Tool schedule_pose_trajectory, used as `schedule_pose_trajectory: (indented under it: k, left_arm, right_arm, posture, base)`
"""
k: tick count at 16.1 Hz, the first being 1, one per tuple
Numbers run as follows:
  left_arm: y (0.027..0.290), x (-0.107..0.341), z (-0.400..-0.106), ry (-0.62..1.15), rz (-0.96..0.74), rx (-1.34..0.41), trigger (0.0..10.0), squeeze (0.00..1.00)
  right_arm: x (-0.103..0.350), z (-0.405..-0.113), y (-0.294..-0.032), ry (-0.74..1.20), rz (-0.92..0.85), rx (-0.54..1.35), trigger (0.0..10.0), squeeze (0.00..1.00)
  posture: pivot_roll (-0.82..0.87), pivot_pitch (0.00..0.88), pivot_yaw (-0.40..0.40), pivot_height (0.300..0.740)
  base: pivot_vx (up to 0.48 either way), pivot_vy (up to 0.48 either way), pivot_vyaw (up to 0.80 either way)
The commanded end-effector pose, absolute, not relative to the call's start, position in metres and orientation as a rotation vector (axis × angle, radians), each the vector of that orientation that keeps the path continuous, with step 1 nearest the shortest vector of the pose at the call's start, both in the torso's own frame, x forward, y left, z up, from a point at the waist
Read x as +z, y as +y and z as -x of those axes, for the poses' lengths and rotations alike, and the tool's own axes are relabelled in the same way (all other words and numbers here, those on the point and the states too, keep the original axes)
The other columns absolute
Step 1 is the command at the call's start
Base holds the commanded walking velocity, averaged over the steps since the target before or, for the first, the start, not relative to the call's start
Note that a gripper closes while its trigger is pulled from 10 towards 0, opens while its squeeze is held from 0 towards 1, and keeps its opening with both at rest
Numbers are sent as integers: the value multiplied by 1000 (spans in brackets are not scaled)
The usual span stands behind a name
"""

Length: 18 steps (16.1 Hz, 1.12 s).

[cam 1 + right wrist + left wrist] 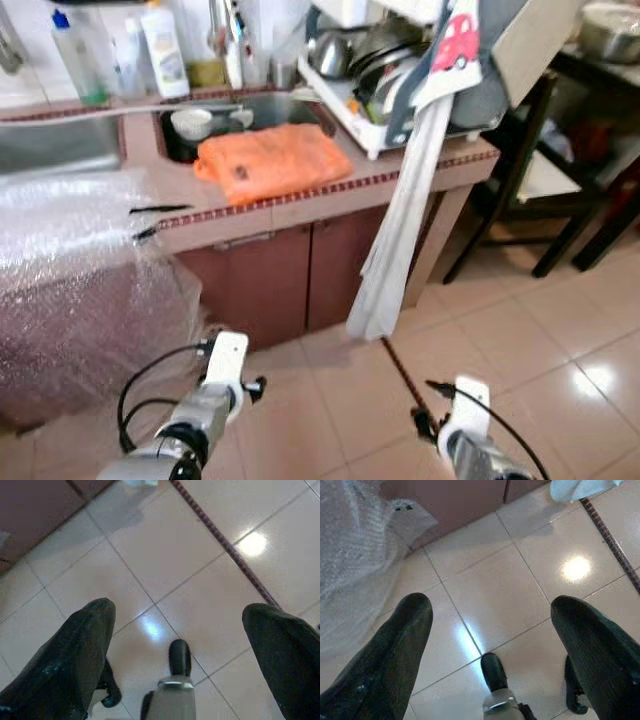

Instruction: Kitchen organization

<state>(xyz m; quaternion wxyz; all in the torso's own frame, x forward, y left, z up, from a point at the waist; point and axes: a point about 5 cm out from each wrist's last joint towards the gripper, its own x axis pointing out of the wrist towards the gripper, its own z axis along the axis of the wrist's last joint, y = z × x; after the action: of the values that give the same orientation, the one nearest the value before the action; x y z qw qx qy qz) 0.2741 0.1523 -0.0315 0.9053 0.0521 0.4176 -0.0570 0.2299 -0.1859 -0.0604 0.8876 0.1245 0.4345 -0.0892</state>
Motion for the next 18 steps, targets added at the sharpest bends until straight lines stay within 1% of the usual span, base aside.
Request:
schedule_pose_trajectory:
  k: [1, 3, 4, 5, 6, 7, 9, 10, 11, 12, 13, 14, 15, 16, 17, 18]
  left_arm:
    - [150, -25, -282, 830, -118, -118, 10000, 0]
    - [151, -21, -286, 804, -117, -113, 10000, 0]
    - [150, -6, -301, 695, -112, -148, 10000, 0]
    - [148, 2, -308, 639, -115, -185, 10000, 0]
    - [146, 12, -316, 575, -128, -256, 10000, 0]
    - [147, 19, -320, 528, -126, -293, 10000, 0]
    - [157, 33, -326, 428, -53, -298, 10000, 0]
    - [161, 37, -326, 379, -40, -300, 10000, 0]
    - [163, 40, -323, 334, -50, -310, 10000, 0]
    - [170, 45, -312, 266, -78, -345, 10000, 0]
    - [171, 46, -309, 257, -84, -353, 10000, 0]
    - [179, 49, -300, 246, -85, -351, 10000, 0]
    - [184, 50, -293, 241, -96, -355, 10000, 0]
    - [191, 55, -279, 222, -114, -362, 10000, 0]
    - [195, 57, -272, 214, -119, -361, 10000, 0]
    - [201, 58, -264, 208, -137, -299, 10000, 0]
  right_arm:
    - [-53, -240, -188, 867, -263, -193, 10000, 0]
    - [-51, -243, -189, 845, -248, -200, 10000, 0]
    - [-40, -256, -195, 748, -219, -191, 10000, 0]
    - [-32, -264, -197, 693, -232, -177, 10000, 0]
    - [-19, -276, -201, 606, -181, -127, 10000, 0]
    - [-13, -281, -204, 562, -147, -106, 10000, 0]
    - [5, -287, -215, 408, -152, -92, 10000, 0]
    - [12, -286, -221, 353, -152, -97, 10000, 0]
    - [18, -282, -226, 319, -112, -88, 10000, 0]
    - [36, -271, -233, 254, -81, -56, 10000, 0]
    - [39, -269, -234, 244, -84, -49, 10000, 0]
    - [48, -259, -239, 233, -23, -23, 10000, 0]
    - [52, -251, -240, 223, -7, -2, 10000, 0]
    - [61, -234, -242, 217, 6, 31, 10000, 0]
    - [67, -225, -241, 207, 6, 42, 10000, 0]
    - [75, -221, -237, 171, 56, 38, 10000, 0]
  posture:
    - [7, 0, -26, 740]
    - [1, 0, -23, 740]
    - [-3, 0, -18, 740]
    - [-3, 0, -16, 740]
    - [-5, 0, -14, 740]
    - [-8, 0, -11, 740]
    - [-15, 0, -9, 740]
    - [-11, 0, -10, 740]
    - [-7, 4, -15, 740]
    - [-8, 12, -14, 740]
    - [-8, 12, -14, 740]
    - [-17, 23, -10, 740]
    - [-22, 31, -5, 740]
    - [-23, 37, -7, 740]
    - [-23, 36, -7, 740]
    - [-24, 33, -11, 740]
  base:
    - [0, 0, 0]
    - [0, 0, 0]
    - [0, 0, 0]
    - [0, 0, 0]
    - [0, 0, 0]
    - [0, 0, 0]
    - [0, 0, 0]
    - [0, 0, 0]
    - [0, 0, 0]
    - [0, 0, 0]
    - [0, 0, 0]
    - [0, 0, 0]
    - [0, 0, 0]
    - [0, 0, 0]
    - [0, 0, 0]
    - [0, 0, 0]
